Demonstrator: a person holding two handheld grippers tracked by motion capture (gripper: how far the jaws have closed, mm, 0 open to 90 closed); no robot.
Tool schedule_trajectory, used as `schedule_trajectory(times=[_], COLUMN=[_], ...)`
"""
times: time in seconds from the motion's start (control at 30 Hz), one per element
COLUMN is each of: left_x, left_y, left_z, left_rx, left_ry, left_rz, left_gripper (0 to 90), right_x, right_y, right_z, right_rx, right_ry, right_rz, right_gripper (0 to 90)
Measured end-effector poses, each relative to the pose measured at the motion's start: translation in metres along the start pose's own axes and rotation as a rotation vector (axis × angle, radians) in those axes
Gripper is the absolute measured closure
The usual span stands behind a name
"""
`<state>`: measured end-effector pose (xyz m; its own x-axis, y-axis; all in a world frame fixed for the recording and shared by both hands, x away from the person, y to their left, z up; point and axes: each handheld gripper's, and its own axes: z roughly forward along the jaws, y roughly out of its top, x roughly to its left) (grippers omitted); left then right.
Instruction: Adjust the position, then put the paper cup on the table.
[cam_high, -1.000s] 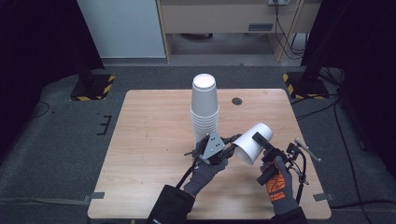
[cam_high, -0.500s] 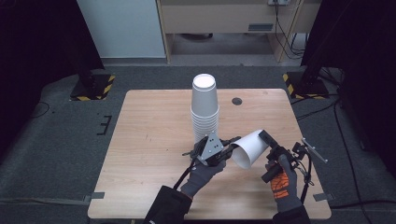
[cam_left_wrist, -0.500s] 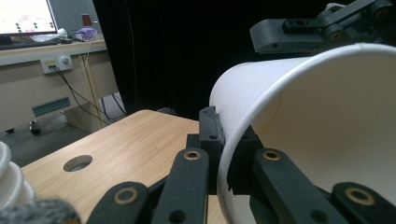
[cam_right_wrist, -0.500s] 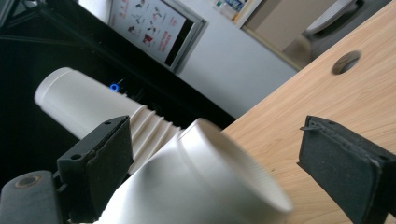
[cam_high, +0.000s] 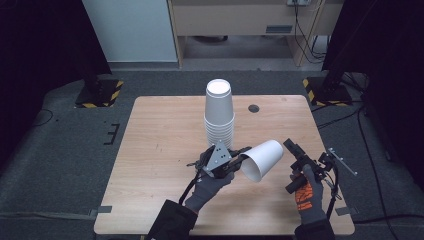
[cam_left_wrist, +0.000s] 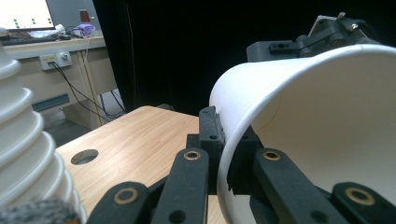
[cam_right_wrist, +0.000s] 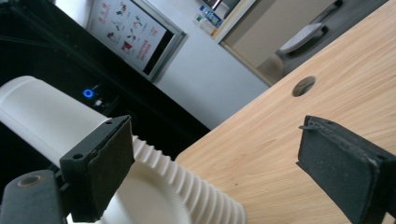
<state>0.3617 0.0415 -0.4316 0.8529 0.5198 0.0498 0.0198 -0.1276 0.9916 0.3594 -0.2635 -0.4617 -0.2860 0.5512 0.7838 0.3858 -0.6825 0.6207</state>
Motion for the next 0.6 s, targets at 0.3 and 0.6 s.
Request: schedule_trajectory(times=[0.3, 0.6], left_x=[0.003, 0.008], left_y=[0.005, 0.004], left_z=[-0.016, -0.029], left_rx=[0.006, 0.036], left_ry=[-0.002, 0.005], left_rz=[-0.011, -0.037], left_gripper=[86.1, 86.0], right_x=[-0.006, -0.012], right_y=[0.003, 0.007], right_z=[-0.002, -0.003], right_rx=[-0.009, 0.028], right_ry=[-0.058, -0.135], right_rz=[-0.081, -0.226], right_gripper=[10.8, 10.9])
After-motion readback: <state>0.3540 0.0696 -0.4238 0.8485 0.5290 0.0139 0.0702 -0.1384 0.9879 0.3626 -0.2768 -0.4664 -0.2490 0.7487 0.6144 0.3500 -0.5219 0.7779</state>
